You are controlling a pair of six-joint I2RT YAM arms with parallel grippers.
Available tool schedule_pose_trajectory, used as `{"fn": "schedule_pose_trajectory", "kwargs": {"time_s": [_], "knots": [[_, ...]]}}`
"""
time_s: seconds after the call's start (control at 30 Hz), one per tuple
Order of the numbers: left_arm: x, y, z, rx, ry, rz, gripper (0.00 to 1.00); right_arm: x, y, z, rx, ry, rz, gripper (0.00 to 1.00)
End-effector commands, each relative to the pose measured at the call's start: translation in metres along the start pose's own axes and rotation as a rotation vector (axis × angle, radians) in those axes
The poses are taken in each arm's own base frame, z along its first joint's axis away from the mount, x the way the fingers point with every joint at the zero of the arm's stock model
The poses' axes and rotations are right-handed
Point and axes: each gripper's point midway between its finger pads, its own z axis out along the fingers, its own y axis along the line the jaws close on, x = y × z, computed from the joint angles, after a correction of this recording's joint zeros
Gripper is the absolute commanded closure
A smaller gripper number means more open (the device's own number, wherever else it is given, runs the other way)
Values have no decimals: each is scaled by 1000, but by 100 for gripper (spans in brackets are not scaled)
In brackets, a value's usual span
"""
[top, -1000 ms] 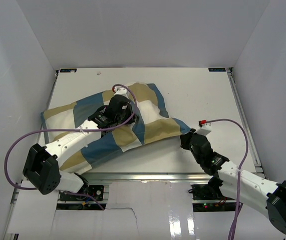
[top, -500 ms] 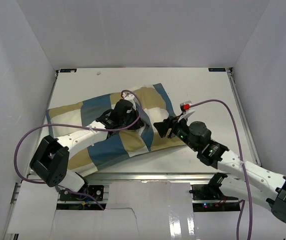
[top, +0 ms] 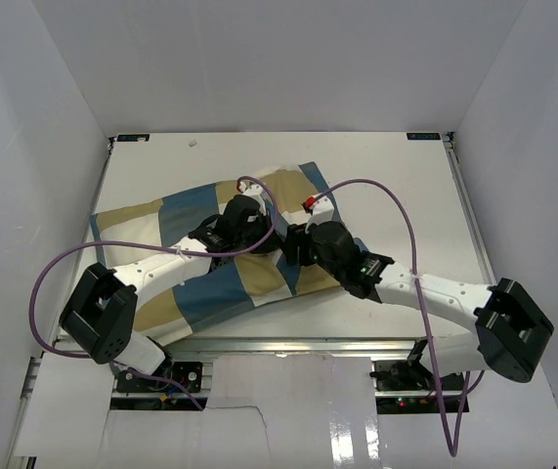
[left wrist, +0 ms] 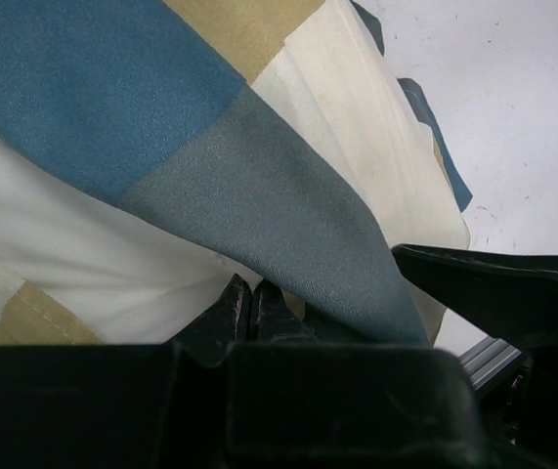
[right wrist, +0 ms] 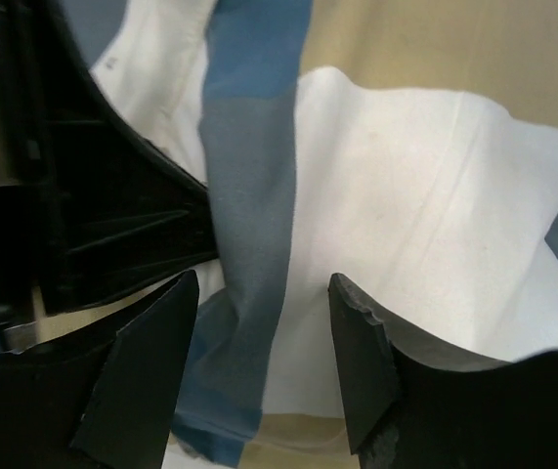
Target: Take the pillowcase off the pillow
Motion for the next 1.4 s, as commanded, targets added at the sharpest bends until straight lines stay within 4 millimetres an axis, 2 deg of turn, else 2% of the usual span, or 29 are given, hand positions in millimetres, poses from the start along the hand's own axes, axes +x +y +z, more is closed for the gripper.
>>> {"fn": "schedule_pose_trajectory", "kwargs": {"time_s": [0.0, 0.07, 0.13, 0.17, 0.2, 0.23, 0.27, 0.33, 0.37, 0.47, 0.63, 0.7, 0.83, 0.93, 1.03, 1.13, 1.2, 1.27, 1.33, 1.37], "knots": [[-22, -19, -12, 53, -88, 5, 100, -4, -12, 7, 83, -24, -2, 39], [-24, -16, -16, 37, -102, 4, 100, 4, -16, 11, 108, -11, 3, 44], [-27, -17, -22, 36, -109, 6, 100, 7, -34, 12, 205, -1, 9, 73], [-28, -10, -23, -3, -115, 7, 100, 8, -41, 11, 236, 3, 11, 85], [-30, -10, -27, -10, -122, 9, 100, 5, -54, 10, 286, -8, 23, 92], [-34, -10, -31, -17, -133, 12, 100, 11, -64, 6, 320, 6, 26, 92], [-38, -7, -40, -39, -144, 20, 100, 4, -80, 1, 363, -17, 62, 92], [-44, -5, -50, -62, -164, 22, 100, 5, -100, -7, 413, -30, 94, 92], [-50, -3, -60, -91, -183, 20, 100, 8, -120, -16, 456, -38, 133, 92], [-59, -2, -74, -114, -212, 23, 100, 21, -148, -33, 516, -49, 184, 92], [-63, 5, -81, -160, -230, 27, 100, 40, -174, -49, 587, -43, 228, 92], [-66, 4, -85, -161, -244, 26, 100, 57, -187, -54, 624, -23, 253, 92], [-76, 12, -95, -215, -278, 25, 100, 75, -214, -66, 704, -4, 289, 92], [-82, 18, -102, -250, -297, 25, 100, 79, -225, -73, 726, 1, 303, 92], [-84, 19, -107, -250, -311, 22, 100, 73, -233, -78, 737, -21, 318, 92], [-87, 9, -110, -195, -329, 16, 100, 76, -233, -76, 730, -10, 322, 92], [-91, -5, -117, -122, -346, 7, 100, 80, -233, -73, 719, 1, 330, 92], [-101, -14, -125, -91, -380, -3, 100, 86, -230, -69, 692, 5, 345, 92], [-109, -15, -131, -107, -404, -7, 100, 90, -229, -68, 684, 13, 354, 92], [-121, -14, -137, -131, -446, -13, 100, 93, -229, -69, 683, 18, 356, 92]]}}
